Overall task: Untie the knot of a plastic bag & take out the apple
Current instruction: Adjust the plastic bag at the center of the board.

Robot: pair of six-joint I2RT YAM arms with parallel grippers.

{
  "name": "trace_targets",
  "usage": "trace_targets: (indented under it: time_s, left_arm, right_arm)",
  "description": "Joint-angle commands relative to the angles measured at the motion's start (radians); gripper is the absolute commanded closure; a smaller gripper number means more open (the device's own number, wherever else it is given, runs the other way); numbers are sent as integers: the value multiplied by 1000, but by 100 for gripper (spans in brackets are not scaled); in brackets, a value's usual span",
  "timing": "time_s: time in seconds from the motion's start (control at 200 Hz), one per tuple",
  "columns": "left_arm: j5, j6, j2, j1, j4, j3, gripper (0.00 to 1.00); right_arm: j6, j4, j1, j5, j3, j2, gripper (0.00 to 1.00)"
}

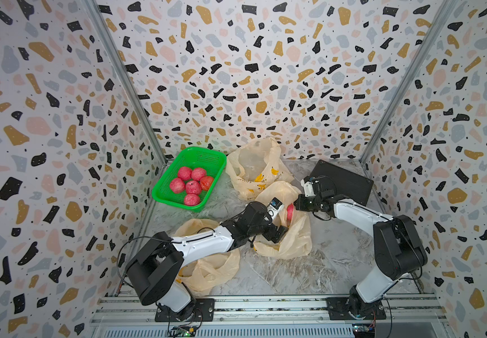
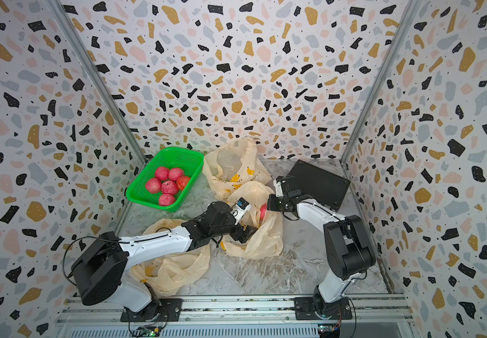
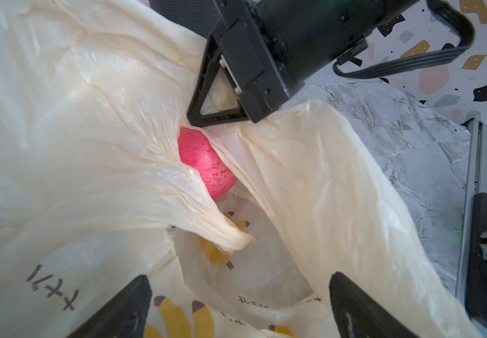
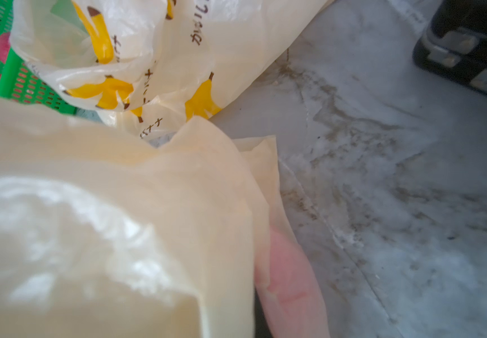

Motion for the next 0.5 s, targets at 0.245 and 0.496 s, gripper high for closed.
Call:
trace_targets:
  time_s: [0.245, 0.496]
  left_arm:
    - [-34, 11, 108, -4, 34, 102, 4]
    - [-85, 14, 129, -3, 11, 133, 4]
  right_arm:
    - [-27, -259, -14, 177, -25, 86, 100]
    - [-67, -248, -14, -9, -78, 53, 100]
